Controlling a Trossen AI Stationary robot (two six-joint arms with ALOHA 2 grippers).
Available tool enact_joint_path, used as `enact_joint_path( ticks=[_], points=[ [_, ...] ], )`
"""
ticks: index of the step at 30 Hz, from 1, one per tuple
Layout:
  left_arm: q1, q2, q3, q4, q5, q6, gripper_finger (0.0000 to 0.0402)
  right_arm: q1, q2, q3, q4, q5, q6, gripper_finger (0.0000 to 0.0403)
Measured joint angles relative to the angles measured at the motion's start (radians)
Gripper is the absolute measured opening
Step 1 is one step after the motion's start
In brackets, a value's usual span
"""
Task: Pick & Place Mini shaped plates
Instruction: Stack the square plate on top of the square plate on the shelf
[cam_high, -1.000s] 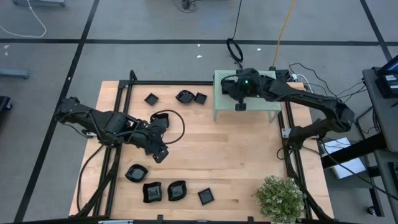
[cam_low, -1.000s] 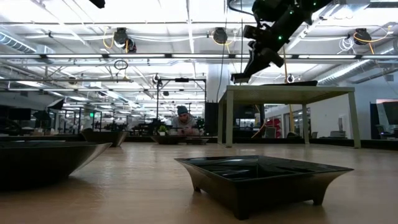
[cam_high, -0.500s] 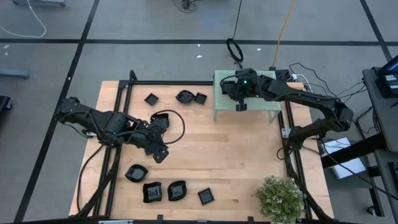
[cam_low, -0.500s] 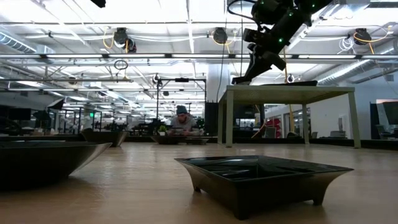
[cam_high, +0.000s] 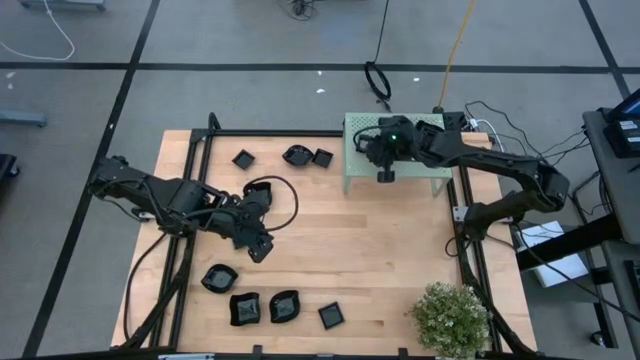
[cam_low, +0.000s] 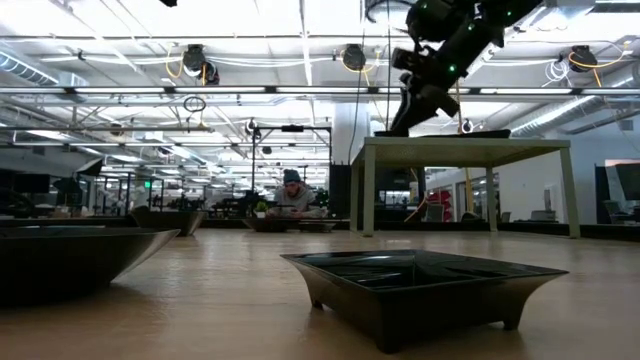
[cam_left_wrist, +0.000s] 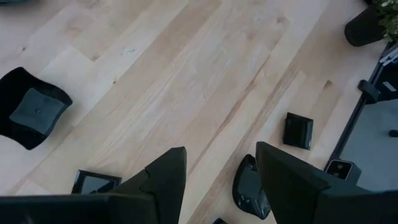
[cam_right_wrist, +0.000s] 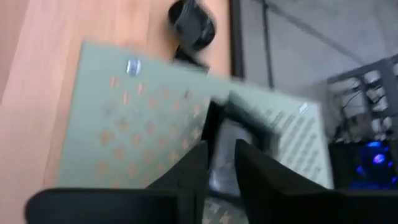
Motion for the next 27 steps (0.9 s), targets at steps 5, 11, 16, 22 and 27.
enact_joint_path(
  ticks=[5, 11, 16, 22, 27],
  points=[
    [0.0, 0.0, 0.0, 0.0, 0.0, 0.0, 0.0198, 0.028, -0.049, 0.0, 0.016, 0.002, 0.001, 0.0099],
    [0.0, 0.0, 0.0, 0.0, 0.0, 0.0, 0.0198, 0.109, -0.147, 0.0, 0.013, -0.023, 0.256, 0.0106],
    [0.0, 0.0, 0.0, 0.0, 0.0, 0.0, 0.0198, 0.227, -0.191, 0.0, -0.026, -0.231, 0.598, 0.0095],
    [0.0, 0.0, 0.0, 0.024, -0.004, 0.0, 0.0198, 0.459, -0.169, 0.0, -0.084, -0.264, 0.621, 0.0087],
    [0.0, 0.0, 0.0, 0.106, -0.008, 0.002, 0.0198, 0.614, -0.094, 0.0, -0.048, -0.263, 0.619, 0.0091]
  ],
)
